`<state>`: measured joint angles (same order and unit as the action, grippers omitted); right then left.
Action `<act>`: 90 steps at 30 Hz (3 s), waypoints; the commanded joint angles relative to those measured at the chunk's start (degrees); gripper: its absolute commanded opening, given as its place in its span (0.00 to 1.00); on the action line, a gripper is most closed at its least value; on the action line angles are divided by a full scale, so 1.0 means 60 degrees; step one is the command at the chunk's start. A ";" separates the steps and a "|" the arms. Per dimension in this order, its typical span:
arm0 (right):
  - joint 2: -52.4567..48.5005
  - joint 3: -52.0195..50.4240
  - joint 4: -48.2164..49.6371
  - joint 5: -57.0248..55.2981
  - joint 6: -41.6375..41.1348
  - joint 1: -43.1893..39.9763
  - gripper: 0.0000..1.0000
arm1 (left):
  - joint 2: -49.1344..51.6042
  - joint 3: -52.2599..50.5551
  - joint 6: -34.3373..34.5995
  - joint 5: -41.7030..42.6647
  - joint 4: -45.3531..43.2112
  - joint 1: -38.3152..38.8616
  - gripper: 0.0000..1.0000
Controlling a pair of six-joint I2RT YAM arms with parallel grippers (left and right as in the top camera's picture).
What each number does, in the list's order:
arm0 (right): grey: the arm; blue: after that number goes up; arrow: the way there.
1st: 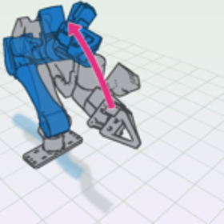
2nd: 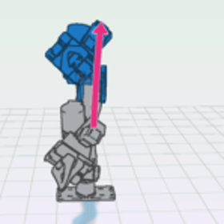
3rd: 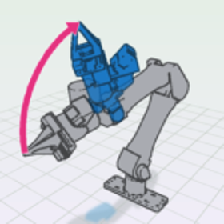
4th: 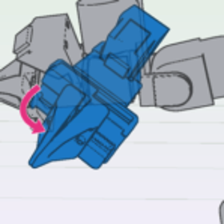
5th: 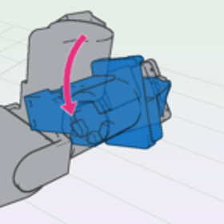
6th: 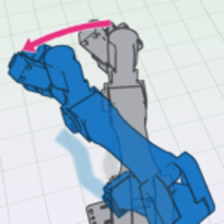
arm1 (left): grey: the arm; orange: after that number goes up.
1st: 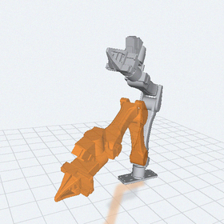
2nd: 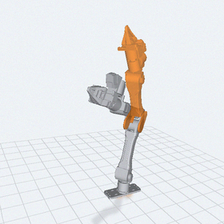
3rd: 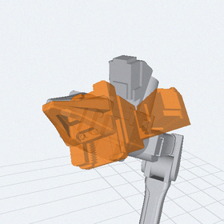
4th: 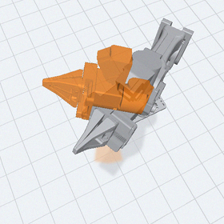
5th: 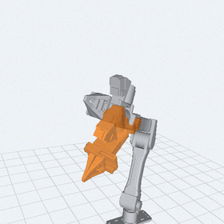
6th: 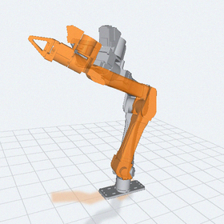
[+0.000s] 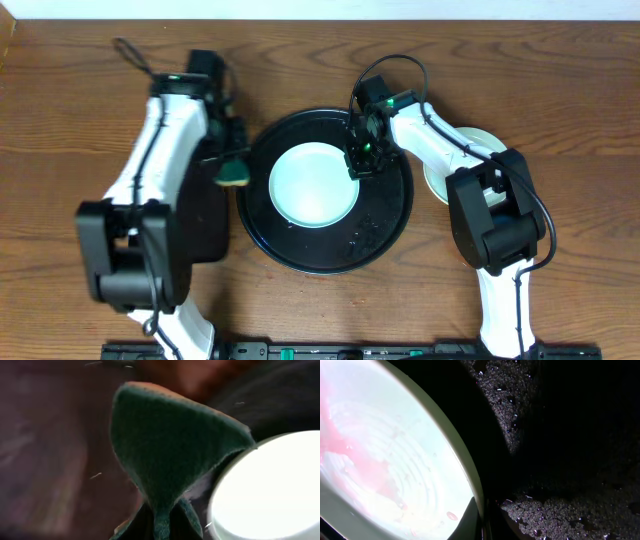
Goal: Clean dirty plates on tray and stack at the side
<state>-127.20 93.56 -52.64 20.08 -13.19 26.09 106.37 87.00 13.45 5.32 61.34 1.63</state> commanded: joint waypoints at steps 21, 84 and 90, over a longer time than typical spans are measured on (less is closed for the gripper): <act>0.3530 -0.0288 -0.0226 -0.9989 -0.0517 0.2699 0.01 | -0.1548 0.0226 -0.0226 -0.0863 0.1515 -0.2098 0.07; 0.3840 -0.0335 -0.2091 -0.2284 0.0433 -0.4703 0.01 | -0.1548 0.0226 -0.0226 -0.0863 0.1504 -0.2098 0.07; 0.3840 -0.1137 -0.1989 -0.2863 0.0426 -0.5854 0.01 | -0.1548 0.0226 -0.0226 -0.0863 0.1490 -0.2098 0.07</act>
<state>-105.95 89.23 -65.19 4.64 -11.51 -7.31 97.30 87.50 13.06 1.08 70.26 -10.83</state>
